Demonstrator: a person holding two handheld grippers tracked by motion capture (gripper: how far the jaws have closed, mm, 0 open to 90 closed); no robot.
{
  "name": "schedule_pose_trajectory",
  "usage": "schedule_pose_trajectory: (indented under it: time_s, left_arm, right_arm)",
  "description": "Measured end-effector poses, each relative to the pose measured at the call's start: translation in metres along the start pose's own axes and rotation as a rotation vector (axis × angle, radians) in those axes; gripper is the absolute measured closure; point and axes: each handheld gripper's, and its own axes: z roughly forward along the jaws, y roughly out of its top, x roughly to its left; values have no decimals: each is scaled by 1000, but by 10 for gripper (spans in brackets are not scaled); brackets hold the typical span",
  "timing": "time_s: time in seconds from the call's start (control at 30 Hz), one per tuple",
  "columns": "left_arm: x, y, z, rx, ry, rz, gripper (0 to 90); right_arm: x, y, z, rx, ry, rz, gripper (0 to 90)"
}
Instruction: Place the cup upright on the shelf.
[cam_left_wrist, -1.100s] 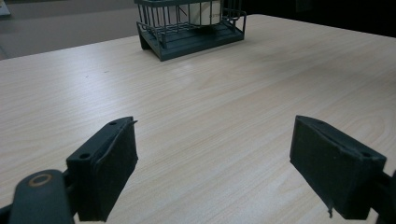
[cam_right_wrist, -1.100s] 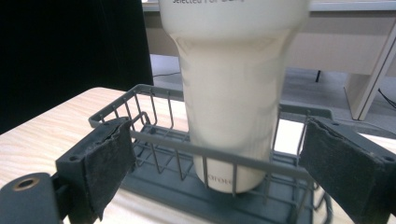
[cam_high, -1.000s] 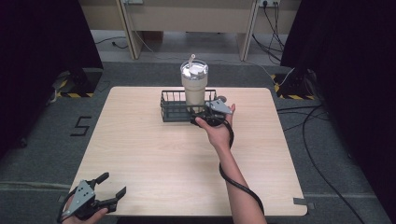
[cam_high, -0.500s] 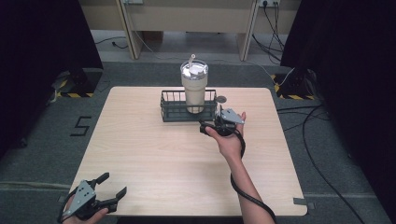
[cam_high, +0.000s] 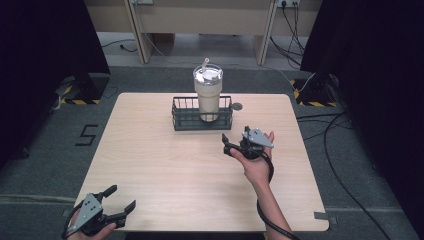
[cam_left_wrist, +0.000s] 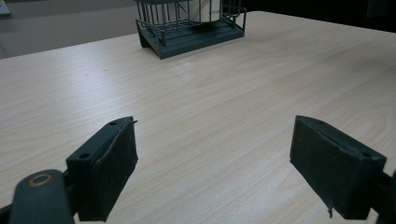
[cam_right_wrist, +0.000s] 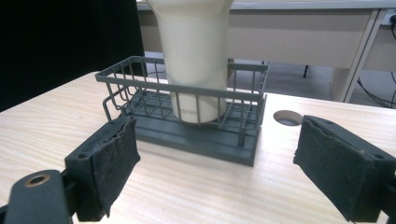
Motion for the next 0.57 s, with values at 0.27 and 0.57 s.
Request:
schedule_pose_trajectory:
  time_s: [0.27,0.57]
  left_arm:
    - [0,0,0,3,1,2,142]
    - [1,0,3,9,7,-7,142]
  right_arm:
    - [-7,-9,-19,-4,-16,-4,137]
    - [-13,-5,-29,-23,-4,18,146]
